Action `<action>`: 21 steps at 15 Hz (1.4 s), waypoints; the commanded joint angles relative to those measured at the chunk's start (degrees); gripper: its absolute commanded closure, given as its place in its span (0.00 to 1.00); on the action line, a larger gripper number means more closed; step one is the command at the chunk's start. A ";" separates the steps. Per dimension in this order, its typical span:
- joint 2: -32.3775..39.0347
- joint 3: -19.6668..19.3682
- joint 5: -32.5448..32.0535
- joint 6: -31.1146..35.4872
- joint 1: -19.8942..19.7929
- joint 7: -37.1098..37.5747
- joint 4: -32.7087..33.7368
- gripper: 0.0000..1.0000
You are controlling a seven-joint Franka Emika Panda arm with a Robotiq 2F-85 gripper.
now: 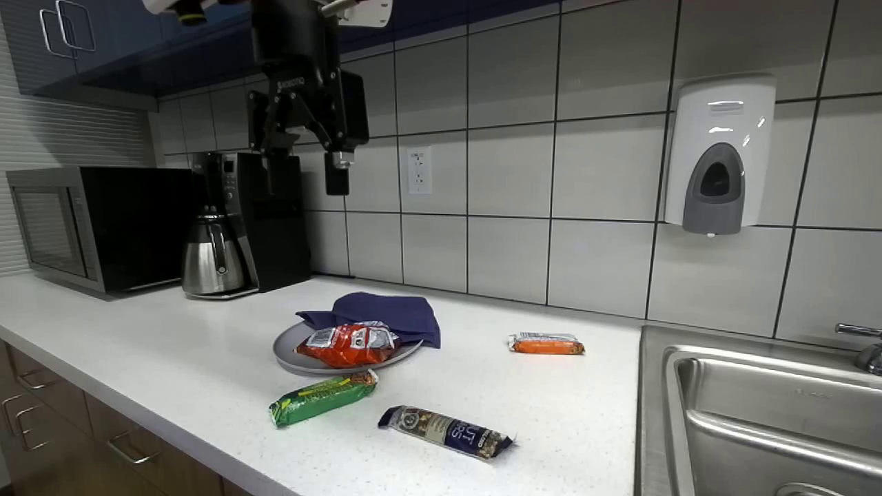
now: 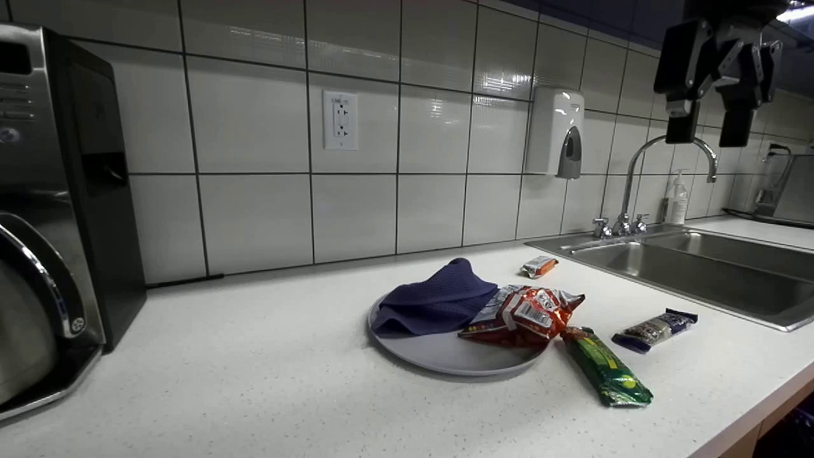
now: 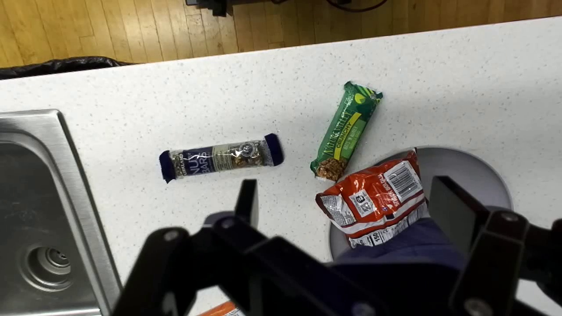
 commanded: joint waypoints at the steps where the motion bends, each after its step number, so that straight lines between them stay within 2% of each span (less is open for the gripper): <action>1: 0.03 0.78 0.45 -0.12 -0.92 -0.43 0.10 0.00; 21: -0.31 0.79 0.46 1.08 -0.94 -0.33 -0.16 0.00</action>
